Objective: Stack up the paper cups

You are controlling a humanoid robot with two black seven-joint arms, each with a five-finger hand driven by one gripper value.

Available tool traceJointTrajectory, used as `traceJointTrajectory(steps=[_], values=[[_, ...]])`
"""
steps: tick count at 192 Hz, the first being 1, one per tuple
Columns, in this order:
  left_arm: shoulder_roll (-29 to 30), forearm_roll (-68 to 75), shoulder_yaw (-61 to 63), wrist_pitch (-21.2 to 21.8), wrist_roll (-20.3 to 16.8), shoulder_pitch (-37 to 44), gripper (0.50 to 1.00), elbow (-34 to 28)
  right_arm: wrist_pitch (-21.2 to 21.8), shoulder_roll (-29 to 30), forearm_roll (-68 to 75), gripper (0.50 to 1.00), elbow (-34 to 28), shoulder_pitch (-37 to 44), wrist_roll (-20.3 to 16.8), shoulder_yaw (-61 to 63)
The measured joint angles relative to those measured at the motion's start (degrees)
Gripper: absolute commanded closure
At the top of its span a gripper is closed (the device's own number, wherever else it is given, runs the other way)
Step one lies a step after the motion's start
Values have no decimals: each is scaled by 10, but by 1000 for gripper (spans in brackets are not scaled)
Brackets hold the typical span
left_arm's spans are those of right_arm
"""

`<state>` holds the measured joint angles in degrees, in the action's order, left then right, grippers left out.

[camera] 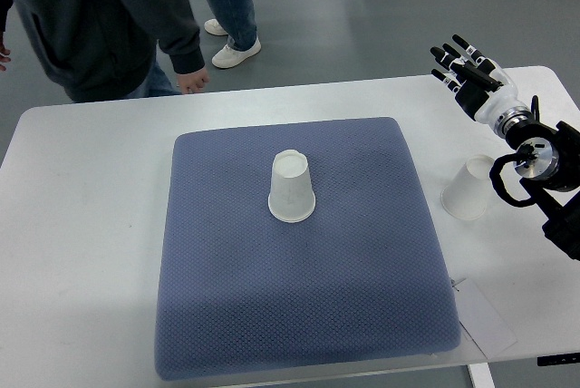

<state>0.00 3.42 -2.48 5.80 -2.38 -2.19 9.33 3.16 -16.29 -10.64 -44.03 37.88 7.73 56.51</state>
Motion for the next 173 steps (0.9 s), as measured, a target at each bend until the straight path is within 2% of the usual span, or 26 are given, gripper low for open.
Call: traceJointTrajectory(steps=[173], values=[[0,-6,-2,0,0,10,500,-3,10,-2,8,576,0,-4,1,3]])
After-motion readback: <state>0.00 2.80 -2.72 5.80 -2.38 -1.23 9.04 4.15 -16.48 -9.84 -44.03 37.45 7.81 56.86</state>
